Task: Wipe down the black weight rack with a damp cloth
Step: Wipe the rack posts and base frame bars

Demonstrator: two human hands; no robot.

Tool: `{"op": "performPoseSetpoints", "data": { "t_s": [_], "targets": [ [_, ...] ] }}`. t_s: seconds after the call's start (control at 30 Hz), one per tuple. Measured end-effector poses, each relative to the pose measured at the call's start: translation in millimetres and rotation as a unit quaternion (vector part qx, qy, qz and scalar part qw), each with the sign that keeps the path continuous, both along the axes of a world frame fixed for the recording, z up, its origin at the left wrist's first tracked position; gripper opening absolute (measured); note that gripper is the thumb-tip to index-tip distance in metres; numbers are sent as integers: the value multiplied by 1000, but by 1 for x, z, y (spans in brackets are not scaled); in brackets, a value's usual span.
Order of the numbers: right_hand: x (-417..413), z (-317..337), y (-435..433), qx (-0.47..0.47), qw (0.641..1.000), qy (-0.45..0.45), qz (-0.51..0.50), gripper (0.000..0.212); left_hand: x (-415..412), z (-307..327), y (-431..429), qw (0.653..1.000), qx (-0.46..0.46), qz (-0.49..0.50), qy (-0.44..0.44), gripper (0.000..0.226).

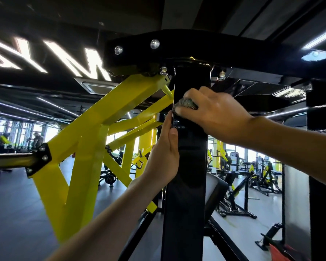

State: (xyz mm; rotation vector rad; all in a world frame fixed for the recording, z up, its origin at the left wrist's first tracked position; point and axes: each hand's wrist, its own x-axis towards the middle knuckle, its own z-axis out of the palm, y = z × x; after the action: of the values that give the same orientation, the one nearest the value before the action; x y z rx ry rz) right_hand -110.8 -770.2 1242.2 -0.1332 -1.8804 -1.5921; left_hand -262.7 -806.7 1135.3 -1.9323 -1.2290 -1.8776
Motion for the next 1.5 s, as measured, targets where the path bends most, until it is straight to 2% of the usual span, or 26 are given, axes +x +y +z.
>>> {"op": "performPoseSetpoints", "data": {
  "t_s": [0.03, 0.13, 0.17, 0.27, 0.3, 0.43, 0.47, 0.6, 0.63, 0.77, 0.87, 0.9, 1.0, 1.03, 1.17, 1.3, 1.43, 1.5],
  "targets": [
    [0, 4, -1, -4, 1000, 4, 6, 44, 0, 0, -1, 1000, -5, 1, -5, 52],
    [-7, 9, -2, -43, 991, 124, 31, 38, 1, 0, -3, 1000, 5, 3, -12, 53],
    [-12, 4, -2, -41, 990, 129, 24, 40, 1, 1, -3, 1000, 13, 2, -12, 53],
    [-16, -11, -1, 9, 1000, 29, -1, 45, 1, 1, -2, 1000, 19, 6, -6, 52],
    [-12, -8, -2, 12, 1000, 24, -8, 47, 1, 0, -2, 1000, 19, 7, -7, 53],
    [-5, 3, 1, -34, 984, 177, 9, 47, 1, -1, -1, 1000, 21, 7, -18, 52],
    [-8, -3, 3, -26, 984, 174, 5, 46, 1, -2, -2, 1000, 21, 7, -20, 52],
    [2, -19, 7, 40, 998, 43, -18, 49, 3, -2, -2, 1000, 14, 10, -17, 51],
    [9, -15, 8, 38, 998, 40, -20, 52, 4, -3, -3, 1000, 19, 7, -10, 51],
    [12, -25, 8, -7, 993, 120, -17, 71, 2, -10, -4, 1000, -1, -8, -8, 52],
    [14, -39, 9, 9, 999, 22, -22, 65, 0, -20, -2, 1000, 6, -12, -1, 51],
    [18, -34, 8, 7, 1000, 15, -24, 67, 0, -22, -2, 1000, 8, -8, -4, 49],
    [19, -28, 7, -38, 993, 114, 8, 68, 1, -22, -1, 1000, 10, -12, -13, 49],
    [16, -34, 6, -42, 992, 119, 13, 64, 1, -22, -1, 1000, 10, -15, -15, 48],
    [20, -50, 9, 2, 1000, -14, 5, 51, -3, -25, 3, 1000, 15, -25, 7, 51],
    [19, -43, 9, -42, 993, 110, 12, 58, -3, -35, 4, 1000, -7, -15, -5, 53],
    [7, -51, 5, 15, 1000, -2, 14, 47, -6, -37, 6, 999, 2, -32, 0, 56],
    [4, -40, 2, -6, 997, 70, 36, 52, -5, -36, 7, 999, -4, -35, -18, 56]
  ]
}}
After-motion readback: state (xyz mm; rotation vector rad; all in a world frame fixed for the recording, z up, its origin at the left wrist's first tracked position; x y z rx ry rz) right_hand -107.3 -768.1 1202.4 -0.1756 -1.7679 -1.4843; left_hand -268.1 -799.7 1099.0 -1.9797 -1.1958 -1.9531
